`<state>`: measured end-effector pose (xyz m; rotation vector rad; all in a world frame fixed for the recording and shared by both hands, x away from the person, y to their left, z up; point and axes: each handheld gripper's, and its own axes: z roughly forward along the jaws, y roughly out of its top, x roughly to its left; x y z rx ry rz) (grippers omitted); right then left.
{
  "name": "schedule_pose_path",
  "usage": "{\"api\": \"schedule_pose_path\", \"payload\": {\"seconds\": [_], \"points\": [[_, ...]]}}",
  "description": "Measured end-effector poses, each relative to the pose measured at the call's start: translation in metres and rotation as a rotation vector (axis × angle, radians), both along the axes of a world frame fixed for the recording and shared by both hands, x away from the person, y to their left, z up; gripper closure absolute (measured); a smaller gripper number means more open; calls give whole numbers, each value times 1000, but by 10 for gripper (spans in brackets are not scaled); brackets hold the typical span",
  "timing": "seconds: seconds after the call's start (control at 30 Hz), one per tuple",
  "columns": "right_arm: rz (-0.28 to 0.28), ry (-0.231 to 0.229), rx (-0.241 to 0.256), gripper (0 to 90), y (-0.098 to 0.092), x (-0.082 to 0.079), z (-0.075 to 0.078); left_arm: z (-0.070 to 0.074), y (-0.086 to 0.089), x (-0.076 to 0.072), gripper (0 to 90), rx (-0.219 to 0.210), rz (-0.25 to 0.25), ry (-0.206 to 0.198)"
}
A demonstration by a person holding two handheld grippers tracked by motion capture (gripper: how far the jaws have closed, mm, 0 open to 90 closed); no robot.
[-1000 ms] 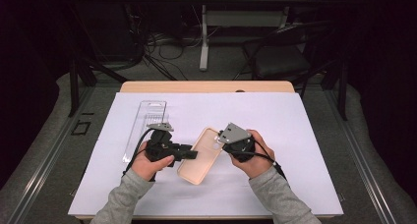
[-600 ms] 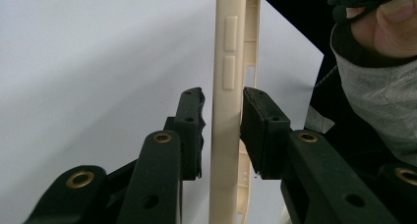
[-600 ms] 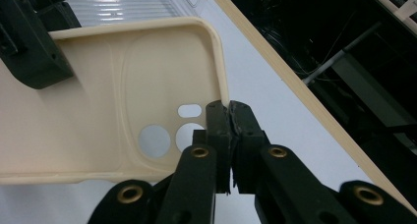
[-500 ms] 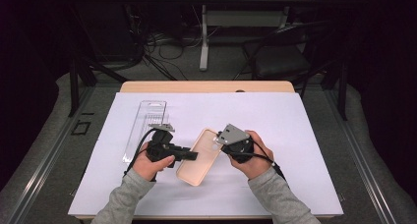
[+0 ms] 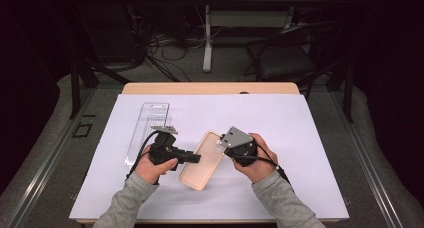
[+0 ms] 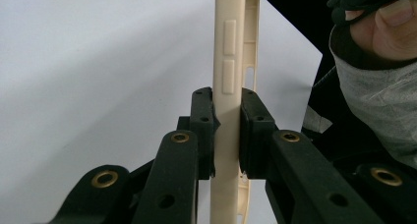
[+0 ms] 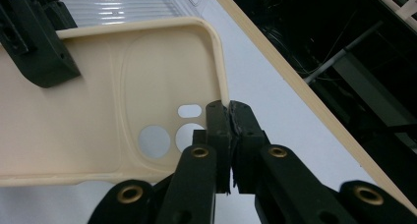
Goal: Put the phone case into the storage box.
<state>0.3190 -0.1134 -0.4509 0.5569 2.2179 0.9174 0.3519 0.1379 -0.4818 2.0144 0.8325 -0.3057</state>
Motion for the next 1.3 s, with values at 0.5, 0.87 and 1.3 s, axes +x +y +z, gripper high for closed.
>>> {"api": "schedule_pose_path", "payload": {"seconds": [0.5, 0.87, 1.3], "points": [[1, 4, 4, 883, -1, 0, 1, 2, 0, -1, 803, 5, 1, -12], [-1, 6, 12, 879, -1, 0, 1, 4, 1, -1, 804, 4, -3, -27], [-8, -12, 55, 768, -2, 0, 2, 3, 2, 1, 804, -2, 7, -35]]}}
